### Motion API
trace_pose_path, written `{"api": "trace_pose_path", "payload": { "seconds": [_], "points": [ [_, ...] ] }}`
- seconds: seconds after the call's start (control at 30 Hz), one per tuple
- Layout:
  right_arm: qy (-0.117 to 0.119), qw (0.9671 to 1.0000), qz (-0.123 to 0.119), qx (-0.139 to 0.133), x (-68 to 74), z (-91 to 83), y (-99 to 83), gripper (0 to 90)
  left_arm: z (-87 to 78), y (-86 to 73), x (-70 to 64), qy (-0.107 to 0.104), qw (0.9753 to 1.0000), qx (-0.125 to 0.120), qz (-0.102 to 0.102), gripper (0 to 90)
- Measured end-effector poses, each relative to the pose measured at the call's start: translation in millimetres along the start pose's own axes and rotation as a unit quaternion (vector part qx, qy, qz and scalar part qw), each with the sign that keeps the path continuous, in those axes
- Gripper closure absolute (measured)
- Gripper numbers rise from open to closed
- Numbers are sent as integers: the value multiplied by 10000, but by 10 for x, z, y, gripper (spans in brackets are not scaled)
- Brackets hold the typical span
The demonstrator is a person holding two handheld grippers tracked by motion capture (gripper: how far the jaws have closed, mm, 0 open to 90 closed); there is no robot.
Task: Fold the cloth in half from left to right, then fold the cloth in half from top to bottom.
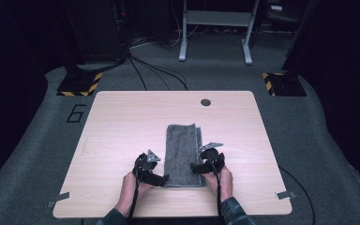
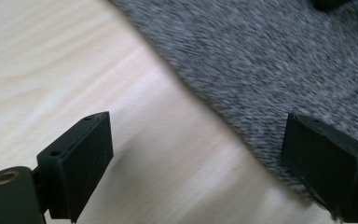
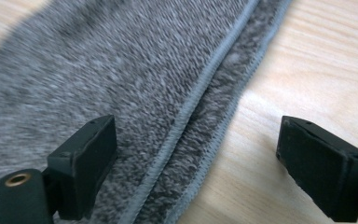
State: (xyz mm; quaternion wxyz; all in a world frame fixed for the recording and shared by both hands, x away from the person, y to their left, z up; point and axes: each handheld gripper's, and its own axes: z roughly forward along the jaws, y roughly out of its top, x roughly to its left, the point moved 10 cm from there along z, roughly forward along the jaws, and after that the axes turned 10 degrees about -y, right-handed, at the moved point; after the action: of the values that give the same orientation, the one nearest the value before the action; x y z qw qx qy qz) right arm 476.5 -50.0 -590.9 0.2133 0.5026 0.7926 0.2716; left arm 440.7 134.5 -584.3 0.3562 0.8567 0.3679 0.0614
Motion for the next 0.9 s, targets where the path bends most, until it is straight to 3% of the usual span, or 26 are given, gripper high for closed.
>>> {"api": "trace_pose_path", "payload": {
  "seconds": [0.13, 0.2, 0.33, 0.4, 0.53, 0.6, 0.9],
  "points": [
    [131, 9998, 49, -121, -76, -37, 76, 121, -41, 85, 124, -47, 9998, -117, -127, 77],
    [183, 9998, 37, -122, -175, -49, 182, 114, -39, 191, 250, -103, 9993, -223, -296, 71],
    [241, 9996, -34, -129, -267, -26, 329, 101, -11, 319, 347, -288, 9976, -325, -542, 67],
    [288, 9995, -12, -120, -297, -8, 397, 98, 9, 382, 402, -226, 9981, -316, -482, 64],
    [371, 9992, -68, -119, -347, 51, 534, 98, 57, 486, 480, -254, 9976, -320, -551, 54],
    [439, 9990, -52, -93, -368, 88, 596, 107, 136, 600, 555, -451, 9956, -381, -730, 50],
    [456, 9990, 19, -25, -434, 285, 819, 140, 296, 869, 870, -302, 9955, -353, -828, 39]
  ]
}}
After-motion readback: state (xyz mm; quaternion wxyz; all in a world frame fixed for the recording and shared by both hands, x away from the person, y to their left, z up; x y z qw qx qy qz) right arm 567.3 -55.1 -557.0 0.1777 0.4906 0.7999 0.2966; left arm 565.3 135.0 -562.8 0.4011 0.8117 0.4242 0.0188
